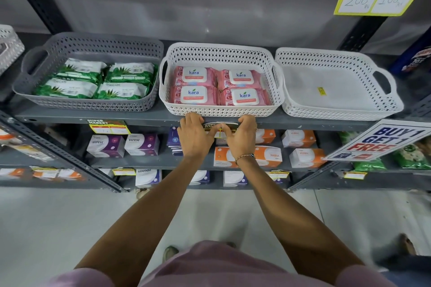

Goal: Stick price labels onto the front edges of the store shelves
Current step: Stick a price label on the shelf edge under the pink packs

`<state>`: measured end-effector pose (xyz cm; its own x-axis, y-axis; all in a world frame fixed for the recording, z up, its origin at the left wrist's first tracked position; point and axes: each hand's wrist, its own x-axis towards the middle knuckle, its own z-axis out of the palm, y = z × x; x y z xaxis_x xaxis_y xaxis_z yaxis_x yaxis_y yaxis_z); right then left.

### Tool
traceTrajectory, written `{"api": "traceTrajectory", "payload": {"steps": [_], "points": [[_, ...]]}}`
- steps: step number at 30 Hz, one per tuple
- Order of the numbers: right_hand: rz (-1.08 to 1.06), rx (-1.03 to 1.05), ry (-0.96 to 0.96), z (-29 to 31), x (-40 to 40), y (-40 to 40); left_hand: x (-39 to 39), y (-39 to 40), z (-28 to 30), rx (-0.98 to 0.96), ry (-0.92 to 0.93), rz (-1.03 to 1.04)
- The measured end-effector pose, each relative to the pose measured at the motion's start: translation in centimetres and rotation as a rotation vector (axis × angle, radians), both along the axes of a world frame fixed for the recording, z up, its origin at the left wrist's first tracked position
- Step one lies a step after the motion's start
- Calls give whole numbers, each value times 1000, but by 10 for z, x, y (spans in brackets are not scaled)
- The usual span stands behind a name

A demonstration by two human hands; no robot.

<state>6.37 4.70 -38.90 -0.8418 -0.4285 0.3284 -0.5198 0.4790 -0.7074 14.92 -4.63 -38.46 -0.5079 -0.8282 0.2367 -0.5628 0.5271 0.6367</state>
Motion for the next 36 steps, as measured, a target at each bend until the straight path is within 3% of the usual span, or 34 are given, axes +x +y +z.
{"api": "traceTrajectory", "payload": {"steps": [9,23,28,36], "points": [[-69,51,-61,4,2,-7,-11,4,-4,9,-8,115],[56,54,-79,2,-11,6,4,-3,-1,-39,-2,-63],[11,82,-93,4,-7,-2,-1,0,-3,-43,-38,-22],[25,24,-92,2,-22,7,6,-10,1,7,96,-53]]}}
